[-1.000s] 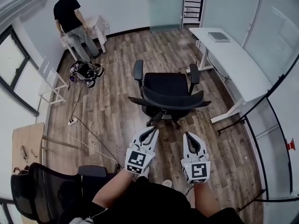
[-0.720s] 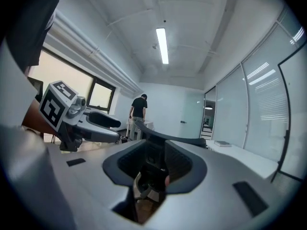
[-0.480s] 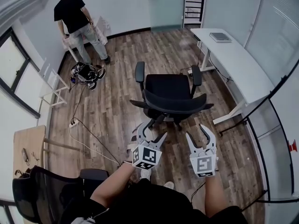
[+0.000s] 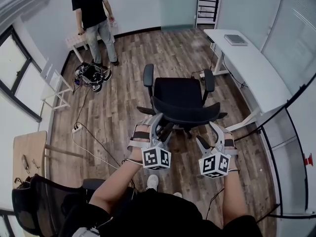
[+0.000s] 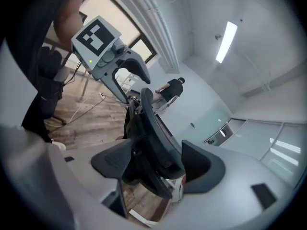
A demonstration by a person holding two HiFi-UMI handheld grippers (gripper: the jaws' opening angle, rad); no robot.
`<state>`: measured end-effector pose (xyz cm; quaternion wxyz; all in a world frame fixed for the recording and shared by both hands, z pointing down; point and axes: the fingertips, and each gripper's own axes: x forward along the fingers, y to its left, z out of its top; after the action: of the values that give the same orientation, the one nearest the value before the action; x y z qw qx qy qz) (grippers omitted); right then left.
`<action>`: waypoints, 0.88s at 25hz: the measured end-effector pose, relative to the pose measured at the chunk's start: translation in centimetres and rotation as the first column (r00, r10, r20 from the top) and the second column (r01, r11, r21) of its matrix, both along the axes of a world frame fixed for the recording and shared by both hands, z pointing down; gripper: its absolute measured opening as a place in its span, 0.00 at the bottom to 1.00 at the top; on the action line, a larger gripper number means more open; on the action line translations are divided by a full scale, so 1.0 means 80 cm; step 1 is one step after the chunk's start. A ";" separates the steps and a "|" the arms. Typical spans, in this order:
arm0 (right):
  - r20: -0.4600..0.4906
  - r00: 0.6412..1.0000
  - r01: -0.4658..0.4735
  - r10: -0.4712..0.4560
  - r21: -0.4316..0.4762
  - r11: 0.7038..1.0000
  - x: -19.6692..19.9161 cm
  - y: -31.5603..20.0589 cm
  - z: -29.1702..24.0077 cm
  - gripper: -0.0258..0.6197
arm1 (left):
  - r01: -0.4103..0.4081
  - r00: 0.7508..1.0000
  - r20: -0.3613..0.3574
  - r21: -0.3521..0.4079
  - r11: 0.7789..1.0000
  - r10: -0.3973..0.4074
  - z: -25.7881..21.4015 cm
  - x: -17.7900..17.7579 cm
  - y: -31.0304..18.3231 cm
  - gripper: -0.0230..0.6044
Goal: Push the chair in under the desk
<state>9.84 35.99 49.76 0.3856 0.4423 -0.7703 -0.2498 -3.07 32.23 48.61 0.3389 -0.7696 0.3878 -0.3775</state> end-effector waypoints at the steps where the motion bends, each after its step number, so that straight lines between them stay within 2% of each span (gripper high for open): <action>1: -0.042 0.999 0.007 -0.007 0.007 1.000 0.000 -0.006 0.002 0.56 | -0.006 0.999 0.049 0.022 1.000 0.005 0.000 0.001 -0.007 0.62; 7: -0.253 0.966 0.051 -0.043 0.027 0.998 -0.003 -0.046 0.008 0.58 | -0.053 0.980 0.195 0.022 0.998 0.047 0.009 0.018 -0.044 0.67; 12: -0.417 0.905 0.099 -0.086 0.010 0.995 -0.011 -0.072 0.019 0.57 | -0.104 0.924 0.373 0.044 0.994 0.080 0.024 0.029 -0.067 0.67; 16: -0.534 0.839 0.115 -0.102 -0.009 0.993 -0.011 -0.089 0.030 0.53 | -0.122 0.878 0.471 0.045 0.992 0.087 0.033 0.033 -0.083 0.67; 18: -0.586 0.804 0.112 -0.106 -0.026 0.993 -0.007 -0.096 0.038 0.48 | -0.121 0.864 0.496 0.025 0.992 0.093 0.042 0.034 -0.089 0.59; 19: -0.601 0.793 0.110 -0.104 -0.026 0.994 -0.006 -0.099 0.041 0.41 | -0.123 0.864 0.493 0.018 0.992 0.098 0.046 0.035 -0.091 0.55; 21: -0.591 0.801 0.107 -0.094 -0.012 0.994 -0.011 -0.103 0.043 0.30 | -0.137 0.886 0.451 0.034 0.990 0.107 0.045 0.041 -0.092 0.43; 22: -0.576 0.813 0.102 -0.087 -0.007 0.995 -0.014 -0.103 0.042 0.25 | -0.142 0.889 0.448 0.068 0.987 0.097 0.039 0.042 -0.094 0.34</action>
<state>8.75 27.73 53.10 0.5818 0.3122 -0.6358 -0.3998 0.32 24.71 51.74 0.4785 -0.6682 0.2704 -0.5015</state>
